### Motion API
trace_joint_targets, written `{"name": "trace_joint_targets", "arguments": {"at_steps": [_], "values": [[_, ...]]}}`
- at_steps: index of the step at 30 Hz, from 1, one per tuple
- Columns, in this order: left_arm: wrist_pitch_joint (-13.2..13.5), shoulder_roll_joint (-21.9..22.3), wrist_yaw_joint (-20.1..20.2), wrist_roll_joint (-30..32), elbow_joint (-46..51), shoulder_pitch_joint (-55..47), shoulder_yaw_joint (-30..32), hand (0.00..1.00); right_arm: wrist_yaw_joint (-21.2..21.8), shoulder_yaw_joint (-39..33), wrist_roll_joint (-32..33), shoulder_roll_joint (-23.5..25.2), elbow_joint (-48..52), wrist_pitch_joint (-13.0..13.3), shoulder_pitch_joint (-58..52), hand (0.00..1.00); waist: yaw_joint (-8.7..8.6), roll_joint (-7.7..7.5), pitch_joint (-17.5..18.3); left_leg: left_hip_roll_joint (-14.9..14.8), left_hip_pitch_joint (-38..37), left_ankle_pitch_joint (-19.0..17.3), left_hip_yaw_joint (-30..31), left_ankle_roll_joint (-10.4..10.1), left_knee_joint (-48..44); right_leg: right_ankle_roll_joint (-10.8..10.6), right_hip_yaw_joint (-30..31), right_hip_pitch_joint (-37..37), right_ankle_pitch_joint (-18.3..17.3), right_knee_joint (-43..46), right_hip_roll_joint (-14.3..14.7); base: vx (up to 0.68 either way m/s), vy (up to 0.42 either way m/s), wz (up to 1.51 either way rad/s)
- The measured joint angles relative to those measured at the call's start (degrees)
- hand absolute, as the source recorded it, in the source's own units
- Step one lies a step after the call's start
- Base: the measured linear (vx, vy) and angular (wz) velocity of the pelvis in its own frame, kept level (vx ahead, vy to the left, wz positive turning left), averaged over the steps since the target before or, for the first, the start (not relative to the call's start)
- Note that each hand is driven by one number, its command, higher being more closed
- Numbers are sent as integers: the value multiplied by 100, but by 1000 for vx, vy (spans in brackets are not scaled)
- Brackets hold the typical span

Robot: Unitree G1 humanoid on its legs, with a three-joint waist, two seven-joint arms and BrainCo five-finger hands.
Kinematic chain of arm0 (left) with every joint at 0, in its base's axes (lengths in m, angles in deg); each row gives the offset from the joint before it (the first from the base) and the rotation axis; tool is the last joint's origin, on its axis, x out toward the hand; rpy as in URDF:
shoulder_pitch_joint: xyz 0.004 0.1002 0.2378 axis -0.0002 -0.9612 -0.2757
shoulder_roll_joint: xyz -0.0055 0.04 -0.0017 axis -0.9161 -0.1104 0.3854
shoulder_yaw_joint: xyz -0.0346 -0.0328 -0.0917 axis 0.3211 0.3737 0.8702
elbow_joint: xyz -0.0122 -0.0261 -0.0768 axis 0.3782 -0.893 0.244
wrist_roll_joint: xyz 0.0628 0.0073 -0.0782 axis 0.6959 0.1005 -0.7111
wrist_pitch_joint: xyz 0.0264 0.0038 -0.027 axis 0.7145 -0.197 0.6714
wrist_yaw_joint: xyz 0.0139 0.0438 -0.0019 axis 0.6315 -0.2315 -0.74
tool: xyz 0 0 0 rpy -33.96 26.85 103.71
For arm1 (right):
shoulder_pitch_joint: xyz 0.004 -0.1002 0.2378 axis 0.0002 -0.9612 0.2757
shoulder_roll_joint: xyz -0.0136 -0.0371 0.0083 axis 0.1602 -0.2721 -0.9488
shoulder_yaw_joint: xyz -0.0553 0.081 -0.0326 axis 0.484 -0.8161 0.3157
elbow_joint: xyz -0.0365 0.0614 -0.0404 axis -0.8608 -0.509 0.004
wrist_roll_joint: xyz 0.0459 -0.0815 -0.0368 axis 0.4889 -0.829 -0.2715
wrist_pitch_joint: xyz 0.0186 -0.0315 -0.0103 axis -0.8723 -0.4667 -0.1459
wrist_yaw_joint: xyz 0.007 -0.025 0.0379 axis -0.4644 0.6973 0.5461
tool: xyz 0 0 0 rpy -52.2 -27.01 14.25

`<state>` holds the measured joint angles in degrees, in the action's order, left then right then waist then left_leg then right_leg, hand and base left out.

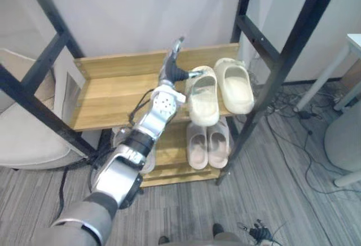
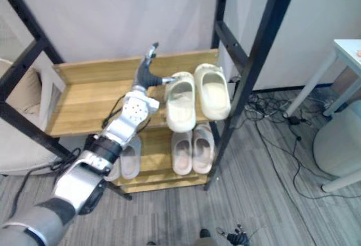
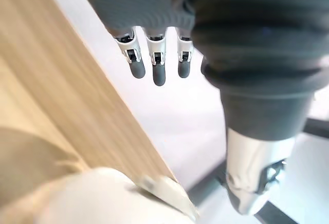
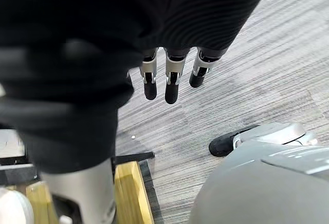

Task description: Organize the slippers on the shoe rack

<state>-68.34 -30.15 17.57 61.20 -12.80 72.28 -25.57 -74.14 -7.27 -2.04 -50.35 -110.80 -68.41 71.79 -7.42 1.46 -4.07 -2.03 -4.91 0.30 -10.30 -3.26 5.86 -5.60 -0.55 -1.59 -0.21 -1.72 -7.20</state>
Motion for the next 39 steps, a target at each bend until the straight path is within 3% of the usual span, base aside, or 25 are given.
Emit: {"name": "trace_joint_targets", "arguments": {"at_steps": [3,6,12,18,29,39], "values": [[4,-86,0,-45,515,-327,2,0,-5,112,0,-19,-2,-5,37,0,7,-23,10,-8,-1,2,61,-3,0,5,-74,-63,10,-59,3,1,-32,12],[106,-58,2,-375,1361,-913,-5,0,-34,147,0,-9,-20,-8,108,0,34,-45,3,-7,-17,1,111,-3,0,6,-125,-165,9,-96,3,8,-36,8],[275,153,151,-1059,2166,-2119,-74,0,-59,204,-1,17,-130,-16,171,0,133,-162,11,-10,-101,2,183,-4,1,21,-215,-316,17,-160,1,-34,-33,8],[383,175,620,-2015,2194,-2644,-478,0,-91,372,4,18,-227,-58,288,0,185,-319,54,-14,-120,40,336,-8,2,32,-392,-389,6,-172,-6,-58,-34,13],[381,231,1015,-2262,2187,-2804,-1040,0,-123,592,8,-6,-248,-58,359,0,276,-327,63,-19,-106,55,460,-20,2,30,-537,-462,-10,-220,-2,-15,-19,5],[453,397,1013,-2473,1854,-2636,-1384,0,-205,775,35,18,-446,-59,514,0,265,-367,116,-17,-109,57,474,-22,2,25,-555,-488,-7,-252,-3,-11,-6,0]]}}
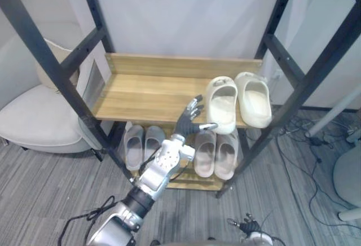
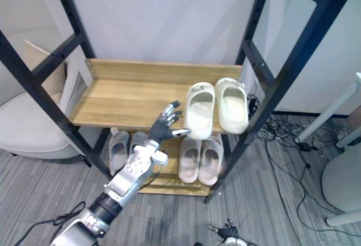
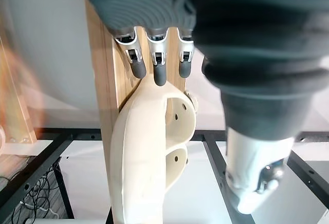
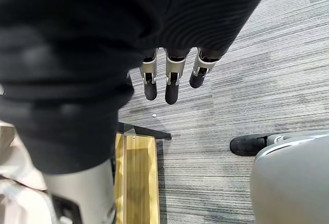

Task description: Organize the slippers on the shoe rack

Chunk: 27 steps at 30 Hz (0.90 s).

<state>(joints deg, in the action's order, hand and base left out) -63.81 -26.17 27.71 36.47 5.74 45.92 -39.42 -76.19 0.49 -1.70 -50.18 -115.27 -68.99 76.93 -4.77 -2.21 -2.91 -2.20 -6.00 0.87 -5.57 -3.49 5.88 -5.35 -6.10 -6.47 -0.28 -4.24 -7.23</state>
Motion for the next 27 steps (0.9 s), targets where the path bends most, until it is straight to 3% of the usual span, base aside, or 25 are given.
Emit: {"name": "trace_joint_targets", "arguments": {"at_steps": [8,17,27], "values": [[47,252,-49,-54,-756,599,-18,0,-5,-9,12,74,0,-1,37,0,-56,5,3,-2,3,0,-29,-4,0,-5,24,18,4,-10,1,-5,-3,0],[61,291,-432,-53,-1588,1263,268,0,-21,-243,13,95,2,-2,35,0,-150,29,-1,-10,21,-39,-183,-27,0,-12,170,97,23,-48,7,-2,-3,-7],[55,298,-571,-29,-1763,1523,562,0,-66,-463,6,97,9,-8,35,0,-213,134,37,-22,108,-74,-332,-40,-1,-5,331,238,48,-78,29,6,-19,-8]]}}
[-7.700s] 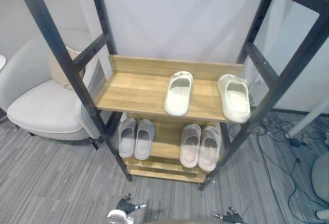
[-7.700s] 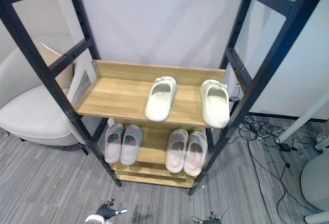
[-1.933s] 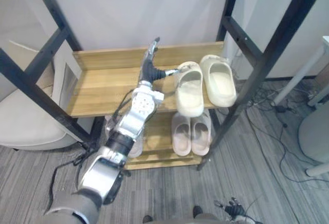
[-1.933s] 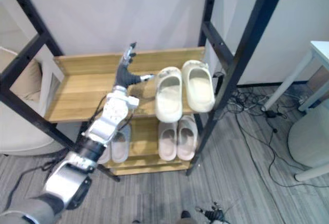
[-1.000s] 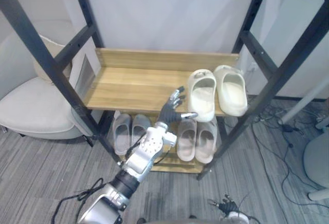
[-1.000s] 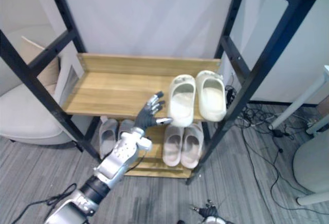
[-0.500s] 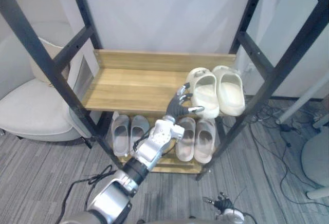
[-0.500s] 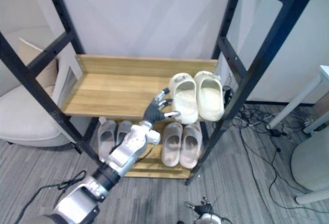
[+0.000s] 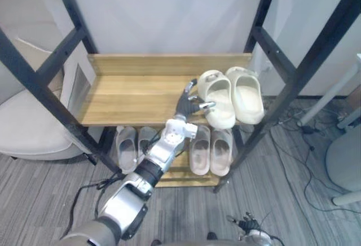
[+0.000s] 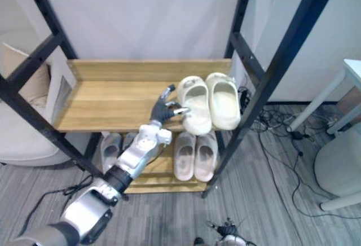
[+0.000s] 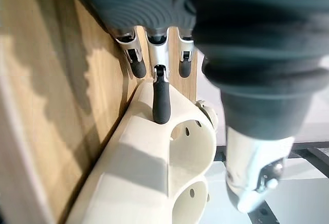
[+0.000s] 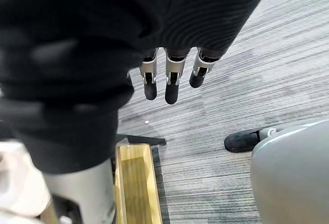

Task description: Organize the slippers on the shoe rack

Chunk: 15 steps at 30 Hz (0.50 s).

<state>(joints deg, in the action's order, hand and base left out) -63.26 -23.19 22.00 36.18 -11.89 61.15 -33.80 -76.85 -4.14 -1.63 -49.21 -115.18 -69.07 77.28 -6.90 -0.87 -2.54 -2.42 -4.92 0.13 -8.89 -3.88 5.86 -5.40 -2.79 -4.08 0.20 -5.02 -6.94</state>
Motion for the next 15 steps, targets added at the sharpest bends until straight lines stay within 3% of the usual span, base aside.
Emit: {"name": "trace_joint_targets", "arguments": {"at_steps": [8,15], "values": [[-87,28,7,38,223,-181,156,0,4,8,-10,6,8,1,4,0,-2,3,-1,3,-20,3,37,3,0,-1,-25,-69,21,0,-4,-29,-21,1],[-73,-270,123,20,1894,-864,209,0,36,88,-8,-34,8,2,14,0,83,19,1,3,-44,18,180,13,-1,3,-176,-165,16,2,-6,-29,-34,10]]}}
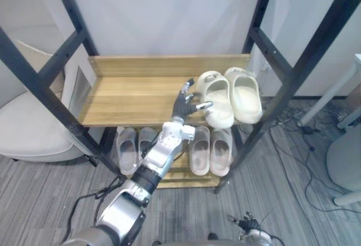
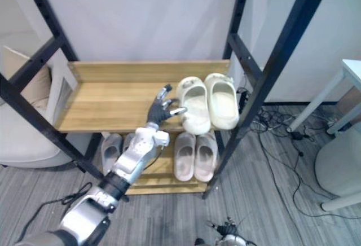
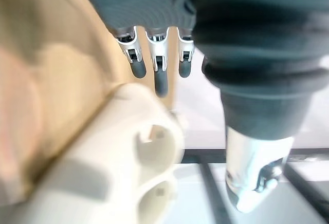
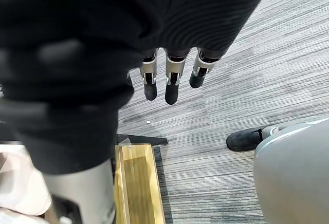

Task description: Organize the slippers on the shoe rack

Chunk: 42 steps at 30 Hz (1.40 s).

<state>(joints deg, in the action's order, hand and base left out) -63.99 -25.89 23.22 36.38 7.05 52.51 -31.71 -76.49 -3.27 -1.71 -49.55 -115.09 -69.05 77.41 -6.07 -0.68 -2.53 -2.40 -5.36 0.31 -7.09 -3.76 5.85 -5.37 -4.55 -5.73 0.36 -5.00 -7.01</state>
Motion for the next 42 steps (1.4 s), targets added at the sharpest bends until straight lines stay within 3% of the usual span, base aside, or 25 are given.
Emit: {"name": "trace_joint_targets", "arguments": {"at_steps": [4,10,14,18,23,28,32,37,42], "values": [[119,-287,262,-215,1004,-557,-89,0,52,194,2,-42,-1,0,11,0,93,12,5,1,-64,2,17,1,0,14,-26,-37,-39,54,-4,-28,-22,2],[222,-373,1171,-983,1860,-1634,-939,0,176,430,-5,-100,-27,-6,5,0,270,63,44,6,-97,25,184,13,0,17,-164,-26,-203,288,-19,-38,-27,15],[143,-557,1782,-1197,1655,-2426,-1587,0,223,587,-33,-78,-37,-9,19,0,293,126,88,5,-96,46,305,8,-1,13,-284,-55,-262,354,-21,-23,-28,14],[10,-565,2077,-1079,607,-2879,-1657,0,241,605,-40,-65,-52,-8,18,0,300,89,87,-7,-142,66,476,-5,-48,17,-432,-166,-357,481,-19,-32,-32,22],[-134,-533,2128,-324,-1297,-3114,-1461,0,234,688,-34,-38,-74,12,12,0,333,24,48,-17,-266,67,472,-6,-87,27,-418,-253,-388,565,-18,-66,-11,0],[-191,-424,1759,820,-3319,-3129,-464,0,183,690,-27,31,-76,79,-14,0,335,-97,37,-38,-282,88,501,-18,-102,14,-429,-250,-490,626,-11,-74,-6,3],[-230,-382,1396,1604,-4360,-3130,250,0,152,642,-27,54,-251,142,2,0,346,-160,39,-39,-274,67,488,-57,-71,10,-413,-230,-491,622,-10,-22,1,0],[-285,-358,1063,2047,-4644,-3127,905,0,149,583,-35,53,-296,168,-4,0,378,-183,20,-62,-266,22,417,-49,-6,4,-311,-173,-493,579,6,26,3,-6],[-322,-276,1021,2211,-4674,-3129,1213,0,149,541,-42,47,-296,176,3,0,376,-163,15,-55,-266,-18,312,-56,-23,8,-223,-128,-493,583,22,89,4,-12]]}}
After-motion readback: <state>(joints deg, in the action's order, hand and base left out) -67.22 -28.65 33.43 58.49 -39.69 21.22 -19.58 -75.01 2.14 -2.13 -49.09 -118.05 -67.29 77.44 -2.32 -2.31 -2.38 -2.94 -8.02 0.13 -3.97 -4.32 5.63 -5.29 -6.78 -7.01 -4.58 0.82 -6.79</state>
